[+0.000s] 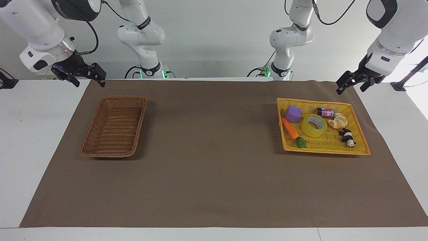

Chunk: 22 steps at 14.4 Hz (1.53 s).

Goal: Move tape to another basket
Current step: 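Reach the left gripper down toward the yellow tape roll in the tray, then close the left gripper on the rim of the yellow tape roll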

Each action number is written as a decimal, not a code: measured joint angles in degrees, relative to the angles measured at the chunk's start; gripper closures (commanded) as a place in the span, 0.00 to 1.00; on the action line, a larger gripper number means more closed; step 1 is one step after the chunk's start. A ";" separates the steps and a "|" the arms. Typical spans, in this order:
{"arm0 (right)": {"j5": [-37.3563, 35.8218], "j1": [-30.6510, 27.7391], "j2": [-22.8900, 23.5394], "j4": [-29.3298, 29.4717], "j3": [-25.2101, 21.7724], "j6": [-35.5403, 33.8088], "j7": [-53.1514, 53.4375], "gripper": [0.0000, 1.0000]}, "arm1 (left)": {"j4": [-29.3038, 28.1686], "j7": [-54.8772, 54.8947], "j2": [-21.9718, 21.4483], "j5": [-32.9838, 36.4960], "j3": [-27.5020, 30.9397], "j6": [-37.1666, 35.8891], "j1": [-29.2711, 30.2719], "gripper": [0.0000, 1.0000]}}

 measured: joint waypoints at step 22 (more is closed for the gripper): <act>0.00 0.00 0.00 0.00 0.00 0.00 0.00 0.01 | -41.51 3.68 -1.50 0.00 0.78 42.59 6.04 0.20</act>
